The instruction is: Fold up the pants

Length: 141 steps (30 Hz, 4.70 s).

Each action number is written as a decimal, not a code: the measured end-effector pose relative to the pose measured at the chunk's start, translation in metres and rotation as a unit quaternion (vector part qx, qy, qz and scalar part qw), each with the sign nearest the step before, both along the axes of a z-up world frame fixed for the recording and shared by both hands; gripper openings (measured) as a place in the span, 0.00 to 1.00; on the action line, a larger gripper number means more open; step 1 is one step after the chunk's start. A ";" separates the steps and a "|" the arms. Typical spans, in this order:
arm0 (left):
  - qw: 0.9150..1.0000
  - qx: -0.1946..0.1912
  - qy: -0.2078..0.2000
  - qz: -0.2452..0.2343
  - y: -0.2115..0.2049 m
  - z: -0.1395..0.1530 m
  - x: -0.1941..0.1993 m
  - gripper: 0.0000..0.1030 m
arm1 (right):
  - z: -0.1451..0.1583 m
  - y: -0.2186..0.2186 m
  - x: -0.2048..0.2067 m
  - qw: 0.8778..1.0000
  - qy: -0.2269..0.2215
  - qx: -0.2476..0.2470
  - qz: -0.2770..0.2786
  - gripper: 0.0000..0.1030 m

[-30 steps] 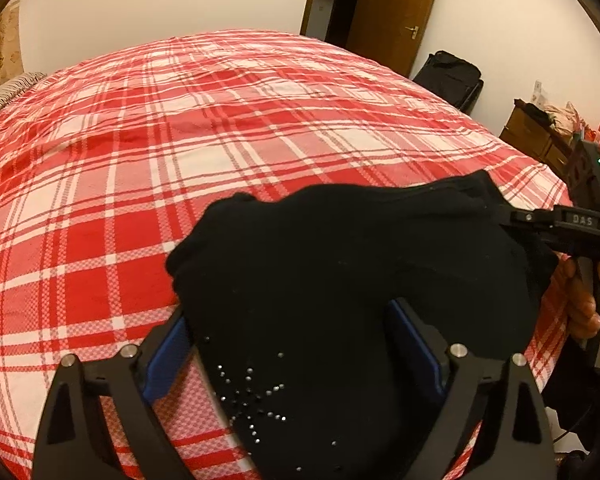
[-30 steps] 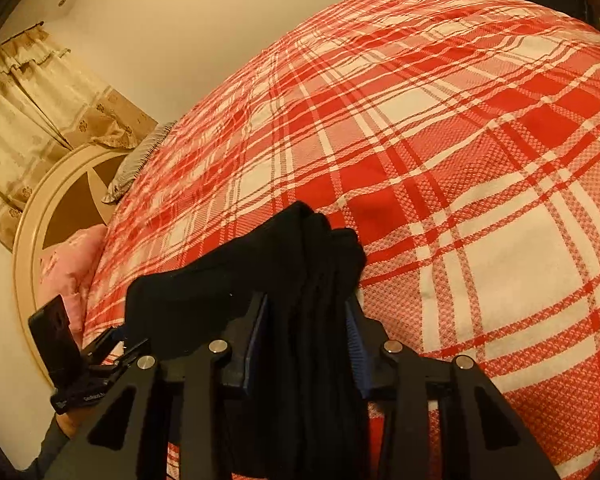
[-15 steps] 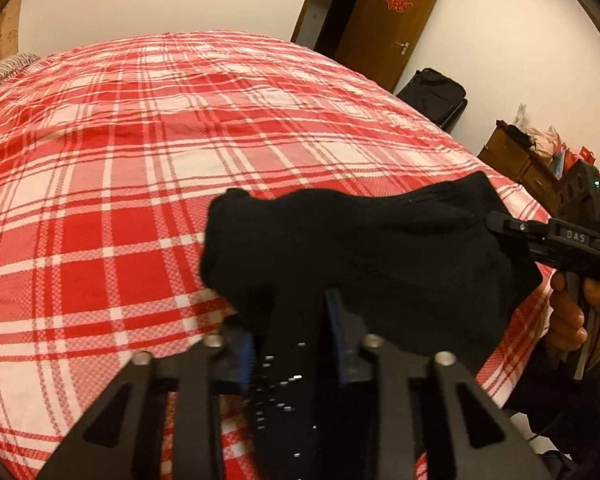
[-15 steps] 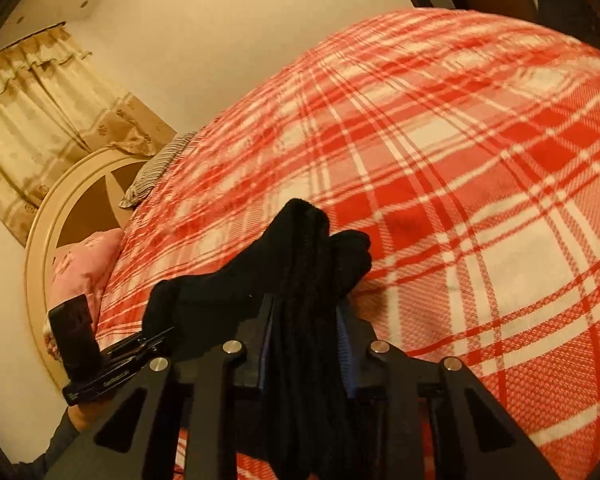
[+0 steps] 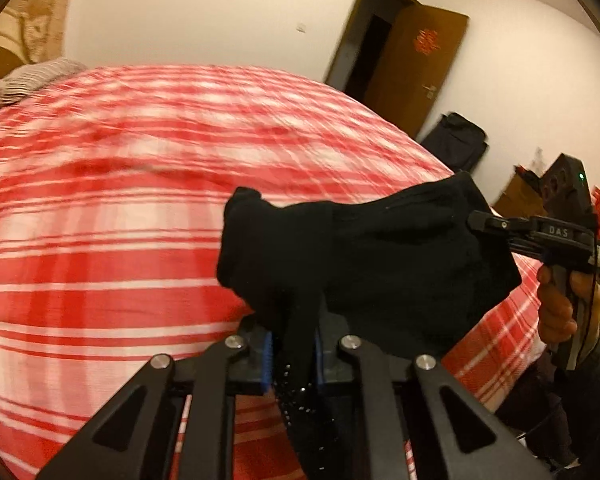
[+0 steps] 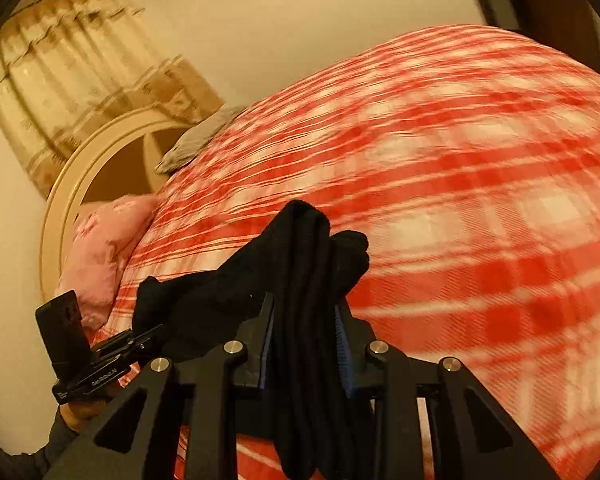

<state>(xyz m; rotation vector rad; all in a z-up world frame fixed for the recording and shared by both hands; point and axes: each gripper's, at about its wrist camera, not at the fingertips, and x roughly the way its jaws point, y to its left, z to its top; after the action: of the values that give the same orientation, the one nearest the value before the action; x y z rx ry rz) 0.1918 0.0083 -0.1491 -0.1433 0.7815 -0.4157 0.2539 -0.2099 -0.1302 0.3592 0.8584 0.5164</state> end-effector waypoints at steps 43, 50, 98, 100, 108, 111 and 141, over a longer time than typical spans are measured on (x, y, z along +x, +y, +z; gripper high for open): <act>0.964 0.099 0.012 0.246 0.148 -0.061 -0.039 0.95 | -0.092 0.139 0.064 0.995 0.041 -0.048 0.082 0.57; 0.960 0.103 0.014 0.261 0.147 -0.058 -0.043 0.98 | -0.087 0.143 0.057 0.994 0.032 -0.073 0.074 0.58; 0.950 0.105 -0.153 0.250 0.084 0.066 -0.121 0.98 | 0.079 0.114 -0.146 0.959 -0.232 -0.151 0.055 0.67; 0.951 0.105 -0.153 0.248 0.082 0.065 -0.122 0.98 | 0.080 0.113 -0.146 0.960 -0.232 -0.149 0.055 0.67; 0.951 0.108 -0.151 0.247 0.080 0.065 -0.121 0.98 | 0.081 0.111 -0.146 0.961 -0.231 -0.146 0.053 0.67; 0.951 0.109 -0.150 0.246 0.080 0.064 -0.121 0.98 | 0.079 0.112 -0.145 0.961 -0.227 -0.145 0.054 0.67; 0.947 0.130 -0.159 0.248 0.073 0.073 -0.122 1.00 | 0.079 0.118 -0.151 0.954 -0.242 -0.167 0.062 0.67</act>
<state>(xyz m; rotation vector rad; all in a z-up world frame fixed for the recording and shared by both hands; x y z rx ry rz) 0.0694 0.0810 -0.0765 -0.0203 0.4505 0.1445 0.1033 -0.0919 -0.0516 -0.1328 0.4771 0.5341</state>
